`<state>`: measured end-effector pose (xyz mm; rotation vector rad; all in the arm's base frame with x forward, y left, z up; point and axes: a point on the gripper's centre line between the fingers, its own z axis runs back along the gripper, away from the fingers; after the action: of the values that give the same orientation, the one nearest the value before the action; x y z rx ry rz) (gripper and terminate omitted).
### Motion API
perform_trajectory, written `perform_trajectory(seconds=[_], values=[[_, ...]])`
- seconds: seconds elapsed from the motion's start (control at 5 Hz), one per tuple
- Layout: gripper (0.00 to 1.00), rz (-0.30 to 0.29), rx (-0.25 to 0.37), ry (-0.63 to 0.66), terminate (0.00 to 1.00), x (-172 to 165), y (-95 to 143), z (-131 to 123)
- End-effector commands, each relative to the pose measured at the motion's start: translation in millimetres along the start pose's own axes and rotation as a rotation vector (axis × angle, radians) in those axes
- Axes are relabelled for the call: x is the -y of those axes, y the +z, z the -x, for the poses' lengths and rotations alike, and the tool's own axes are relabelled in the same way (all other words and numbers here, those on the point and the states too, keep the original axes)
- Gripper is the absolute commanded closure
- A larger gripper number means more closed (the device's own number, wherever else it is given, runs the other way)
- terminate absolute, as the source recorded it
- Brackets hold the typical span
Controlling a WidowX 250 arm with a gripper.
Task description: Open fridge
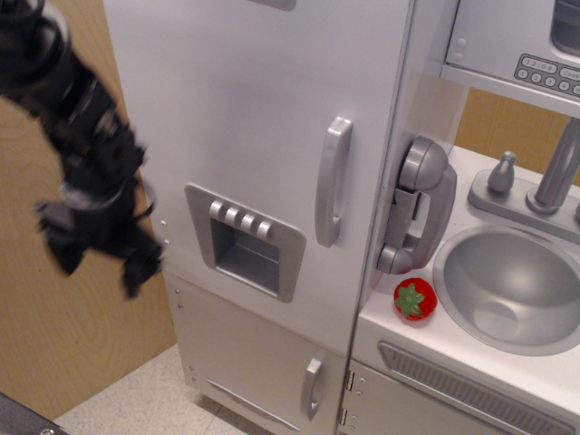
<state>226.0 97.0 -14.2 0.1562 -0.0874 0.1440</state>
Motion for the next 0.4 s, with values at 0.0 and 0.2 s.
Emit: perform_trajectory(seconds=[0.0, 0.2], values=[[0.0, 0.055, 0.131, -0.017, 0.0, 44.8, 63.8, -22.0], [0.0, 0.106, 0.16, -0.041, 0.0, 69.2, 90.3, -31.7]])
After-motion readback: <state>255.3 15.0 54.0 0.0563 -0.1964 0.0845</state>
